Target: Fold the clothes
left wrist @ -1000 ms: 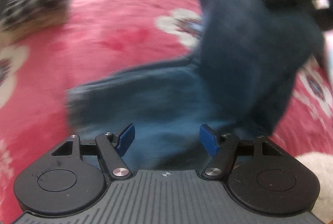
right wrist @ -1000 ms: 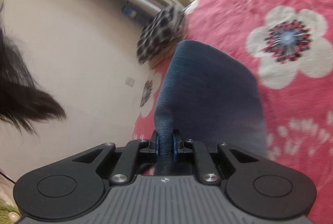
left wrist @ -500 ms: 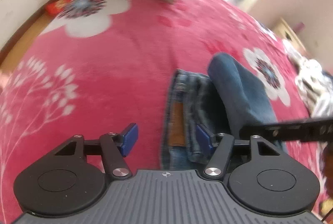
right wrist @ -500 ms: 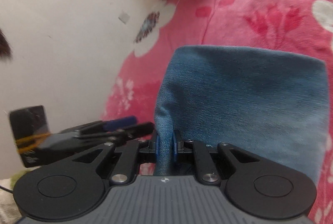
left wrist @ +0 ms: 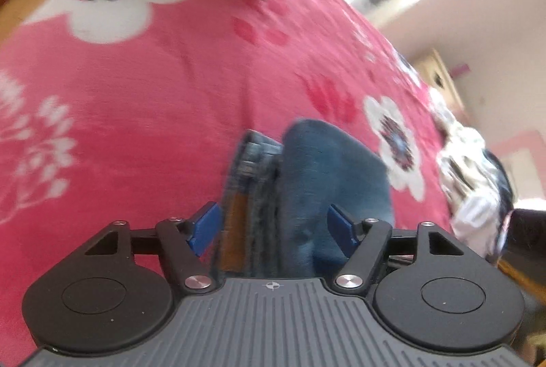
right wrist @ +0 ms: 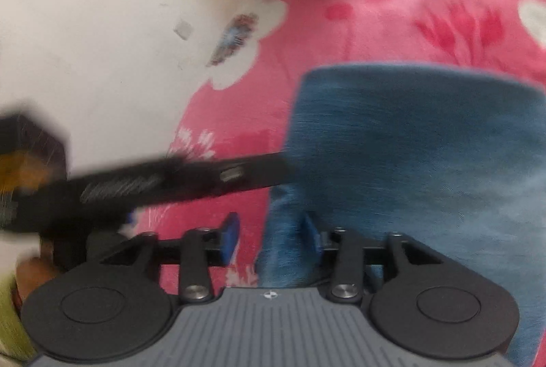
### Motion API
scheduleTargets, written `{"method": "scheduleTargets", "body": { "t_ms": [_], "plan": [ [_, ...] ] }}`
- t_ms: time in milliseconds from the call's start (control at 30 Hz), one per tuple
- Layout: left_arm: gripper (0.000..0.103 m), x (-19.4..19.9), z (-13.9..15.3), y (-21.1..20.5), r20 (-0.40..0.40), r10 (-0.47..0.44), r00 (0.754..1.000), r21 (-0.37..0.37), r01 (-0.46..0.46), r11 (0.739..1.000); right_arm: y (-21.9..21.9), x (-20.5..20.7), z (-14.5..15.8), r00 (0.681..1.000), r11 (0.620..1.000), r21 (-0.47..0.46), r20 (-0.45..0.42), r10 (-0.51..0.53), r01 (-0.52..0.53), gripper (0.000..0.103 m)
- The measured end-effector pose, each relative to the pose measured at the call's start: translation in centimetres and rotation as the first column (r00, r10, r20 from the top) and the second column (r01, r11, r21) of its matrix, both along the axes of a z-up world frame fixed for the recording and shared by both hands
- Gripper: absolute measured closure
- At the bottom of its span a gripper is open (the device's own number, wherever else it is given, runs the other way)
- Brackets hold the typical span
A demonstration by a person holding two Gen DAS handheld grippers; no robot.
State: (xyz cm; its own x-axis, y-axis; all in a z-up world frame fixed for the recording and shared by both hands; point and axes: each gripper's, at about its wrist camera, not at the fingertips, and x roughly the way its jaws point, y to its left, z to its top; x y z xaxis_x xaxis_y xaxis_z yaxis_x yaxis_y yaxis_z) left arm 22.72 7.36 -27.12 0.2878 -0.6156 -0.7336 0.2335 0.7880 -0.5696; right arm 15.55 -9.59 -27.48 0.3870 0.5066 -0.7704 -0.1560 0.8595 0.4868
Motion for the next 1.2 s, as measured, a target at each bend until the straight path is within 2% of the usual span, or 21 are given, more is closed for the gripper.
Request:
{"method": "scheduleTargets", "body": {
  "t_ms": [67, 167, 233, 300, 400, 467, 533, 667, 700, 767, 800, 833, 900, 967, 1067, 1200],
  "plan": [
    [0.036, 0.2, 0.0, -0.8, 0.008, -0.04, 0.999, 0.028, 0.039, 0.999, 0.7, -1.7, 1.1, 0.996, 0.998, -0.04, 0.071, 0.047, -0.044, 0.055],
    [0.047, 0.3, -0.1, -1.7, 0.013, -0.096, 0.995, 0.078, 0.094, 0.992, 0.1, -4.6, 2.5, 0.986, 0.995, -0.052, 0.138, 0.091, -0.084, 0.057],
    [0.049, 0.2, 0.0, -2.0, 0.019, -0.107, 0.994, 0.1, 0.104, 0.99, -0.6, -6.4, 3.1, 0.98, 0.99, -0.119, 0.173, 0.095, -0.075, 0.057],
    [0.056, 0.1, 0.1, -2.2, 0.019, -0.119, 0.993, 0.109, 0.116, 0.987, -0.9, -7.5, 3.0, 0.971, 0.972, -0.222, 0.201, 0.127, -0.081, 0.057],
    [0.059, 0.4, 0.5, -2.5, 0.007, -0.127, 0.992, 0.125, 0.125, 0.984, -0.5, -7.6, 2.1, 0.96, 0.936, -0.33, 0.202, 0.194, -0.12, 0.056],
    [0.059, 0.6, 0.9, -2.8, 0.0, -0.125, 0.992, 0.136, 0.124, 0.983, 0.5, -7.8, 1.8, 0.936, 0.899, -0.415, 0.241, 0.259, -0.142, 0.053],
    [0.059, 0.8, 1.2, -3.1, 0.008, -0.131, 0.991, 0.145, 0.128, 0.981, 1.5, -8.1, 1.5, 0.903, 0.853, -0.492, 0.267, 0.337, -0.173, 0.045],
    [0.062, 1.1, 1.3, -4.1, 0.026, -0.154, 0.988, 0.185, 0.147, 0.972, 2.9, -8.0, 0.3, 0.873, 0.798, -0.561, 0.253, 0.418, -0.22, 0.042],
    [0.07, 1.1, 1.2, -4.4, 0.033, -0.163, 0.986, 0.198, 0.153, 0.968, 3.2, -7.9, 0.0, 0.867, 0.787, -0.576, 0.256, 0.429, -0.219, 0.044],
    [0.079, 1.2, 0.9, -4.8, 0.034, -0.172, 0.984, 0.207, 0.162, 0.965, 3.3, -7.8, -0.1, 0.868, 0.789, -0.578, 0.262, 0.422, -0.209, 0.068],
    [0.083, 1.3, 0.8, -4.8, 0.032, -0.168, 0.985, 0.203, 0.158, 0.966, 3.3, -7.7, -0.1, 0.871, 0.793, -0.574, 0.266, 0.414, -0.202, 0.091],
    [0.085, 1.4, 0.8, -4.9, 0.03, -0.162, 0.986, 0.197, 0.153, 0.968, 3.3, -7.7, 0.1, 0.878, 0.802, -0.569, 0.272, 0.395, -0.184, 0.094],
    [0.091, 1.6, 1.0, -4.7, 0.022, -0.15, 0.988, 0.177, 0.144, 0.974, 3.1, -8.0, 0.9, 0.885, 0.821, -0.549, 0.291, 0.363, -0.156, 0.095],
    [0.092, 1.9, 1.6, -4.5, 0.014, -0.15, 0.989, 0.157, 0.146, 0.977, 3.1, -8.2, 1.8, 0.885, 0.833, -0.537, 0.314, 0.343, -0.133, 0.095],
    [0.093, 2.3, 2.3, -3.9, 0.016, -0.152, 0.988, 0.136, 0.148, 0.98, 3.4, -8.1, 3.0, 0.879, 0.831, -0.542, 0.325, 0.349, -0.129, 0.095],
    [0.093, 2.5, 1.5, -3.3, 0.018, -0.156, 0.988, 0.17, 0.151, 0.974, 4.3, -7.4, 2.4, 0.889, 0.848, -0.51, 0.309, 0.339, -0.146, 0.095]
  ]
}}
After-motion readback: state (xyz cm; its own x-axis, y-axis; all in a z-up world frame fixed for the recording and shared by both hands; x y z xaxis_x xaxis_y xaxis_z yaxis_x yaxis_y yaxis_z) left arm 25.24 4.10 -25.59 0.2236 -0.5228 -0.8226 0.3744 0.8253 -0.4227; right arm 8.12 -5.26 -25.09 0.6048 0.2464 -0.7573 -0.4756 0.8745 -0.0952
